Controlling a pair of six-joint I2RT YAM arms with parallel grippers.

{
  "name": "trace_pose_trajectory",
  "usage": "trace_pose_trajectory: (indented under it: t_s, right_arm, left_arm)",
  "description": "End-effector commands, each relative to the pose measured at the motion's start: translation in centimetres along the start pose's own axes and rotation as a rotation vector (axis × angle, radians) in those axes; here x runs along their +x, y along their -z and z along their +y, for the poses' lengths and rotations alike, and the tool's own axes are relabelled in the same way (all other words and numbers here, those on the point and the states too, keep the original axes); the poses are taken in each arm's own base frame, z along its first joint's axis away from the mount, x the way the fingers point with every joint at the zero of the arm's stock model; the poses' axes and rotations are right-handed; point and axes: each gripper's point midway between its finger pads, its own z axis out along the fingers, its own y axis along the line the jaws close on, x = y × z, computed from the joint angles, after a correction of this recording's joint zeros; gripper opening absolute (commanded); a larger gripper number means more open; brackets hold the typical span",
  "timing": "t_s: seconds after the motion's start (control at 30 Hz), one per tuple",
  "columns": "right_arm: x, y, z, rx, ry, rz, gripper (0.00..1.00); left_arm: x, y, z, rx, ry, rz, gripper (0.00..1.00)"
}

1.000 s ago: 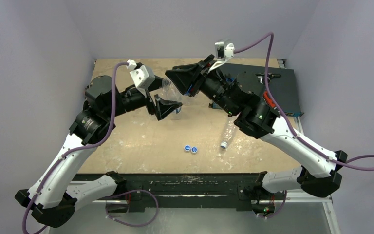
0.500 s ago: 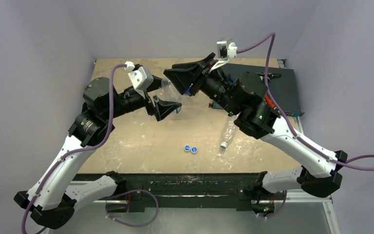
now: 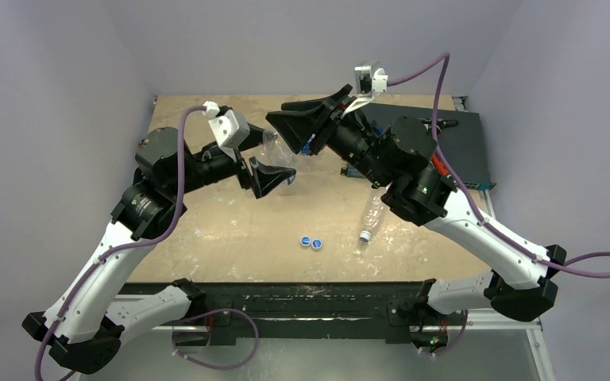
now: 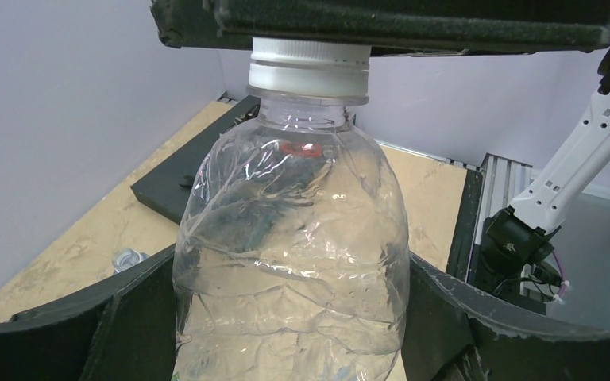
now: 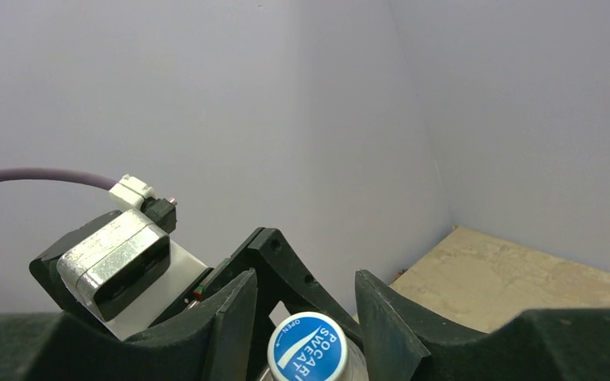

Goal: Unscrew the bottle caps
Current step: Unscrew the bottle cap from the plastic bottle.

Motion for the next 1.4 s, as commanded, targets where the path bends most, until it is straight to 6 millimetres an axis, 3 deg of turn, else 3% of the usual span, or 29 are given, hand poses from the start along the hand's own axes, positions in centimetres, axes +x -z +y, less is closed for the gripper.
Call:
trace_pose_trajectory:
  t_s: [0.0,0.13,0.5,0.6,0.87,1.1,1.37]
  right_arm:
    - [-1.2,-0.3,0.6,-0.011,-0.002,-0.026,0.53]
    - [-1.1,-0.3,0.4,-0.002,-0.003,-0.032,0.50]
    - [-2.0,0.1,1.1,-0.037,-0.007,-0.060,0.12]
    - [-2.1,0.2,2.1,-0.090,-0.010,-0.053,0.00]
    - [-2.5,1.1,6.4,-0.338,0.046,-0.032,0.00]
    - [-2.8,4.2,8.7,-0.634,0.063,0.003,0.00]
    - [-2.4,7.7,11.5,-0.915,0.065,0.080,0.00]
  left_arm:
    - [-1.0,0.2,-0.4,0.006,-0.013,-0.036,0.01]
    - [-1.1,0.3,-0.4,0.006,-0.013,-0.038,0.01]
    - [-1.0,0.4,-0.6,0.016,-0.013,-0.039,0.00]
    - [-1.2,0.4,-1.2,0.044,-0.009,-0.044,0.00]
    - [-3.6,0.9,-4.8,0.243,0.017,-0.100,0.00]
    - [-5.5,2.5,-9.5,0.525,0.095,-0.127,0.00]
    - [-6.4,4.2,-12.0,0.702,0.151,-0.136,0.00]
